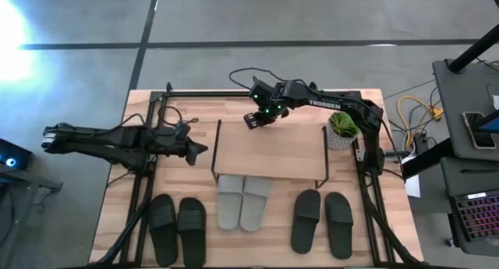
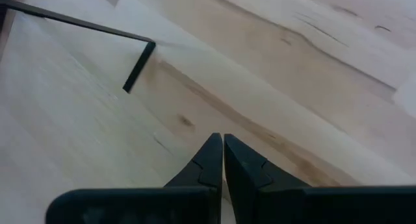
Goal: Pick and place slides into the shelf
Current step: Adjust the shelf on the table
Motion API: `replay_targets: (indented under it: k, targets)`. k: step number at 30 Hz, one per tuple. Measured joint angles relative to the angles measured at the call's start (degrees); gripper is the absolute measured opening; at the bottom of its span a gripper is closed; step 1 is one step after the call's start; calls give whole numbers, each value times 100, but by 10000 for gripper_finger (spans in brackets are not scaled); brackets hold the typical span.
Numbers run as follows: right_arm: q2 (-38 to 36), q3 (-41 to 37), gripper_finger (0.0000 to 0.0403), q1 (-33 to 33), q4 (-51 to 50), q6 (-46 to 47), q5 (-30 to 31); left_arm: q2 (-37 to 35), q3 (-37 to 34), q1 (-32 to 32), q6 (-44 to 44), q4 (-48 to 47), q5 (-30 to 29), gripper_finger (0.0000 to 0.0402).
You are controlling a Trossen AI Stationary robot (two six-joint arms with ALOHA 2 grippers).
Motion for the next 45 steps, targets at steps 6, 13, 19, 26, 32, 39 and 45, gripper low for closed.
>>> replay_targets:
  k: [6, 13, 19, 26, 32, 39, 45]
  targets:
    - [-133, 39, 9, 121, 218, 36, 1079, -181, -9, -4, 7, -411, -263, 0]
    - [-739, 690, 9, 105, -558, -361, 2752, -438, -2, -22, 182, -453, -472, 0]
    - [-1118, 1239, 9, 100, -3760, 185, 3210, -642, 0, -24, 512, -429, -595, 0]
    - [-2127, 209, 9, 325, -3804, 1148, 2704, -707, 0, -22, 730, -449, -742, 0]
    - [-3173, -823, 9, 746, -3738, 1051, 1321, -678, -17, -22, 781, -453, -752, 0]
    - [-4429, -1872, 9, 1501, -3755, 1843, 387, -678, -52, -22, 785, -456, -742, 0]
    - [-5353, -3054, 9, 2019, -3755, 3237, 626, -687, -48, -22, 768, -451, -740, 0]
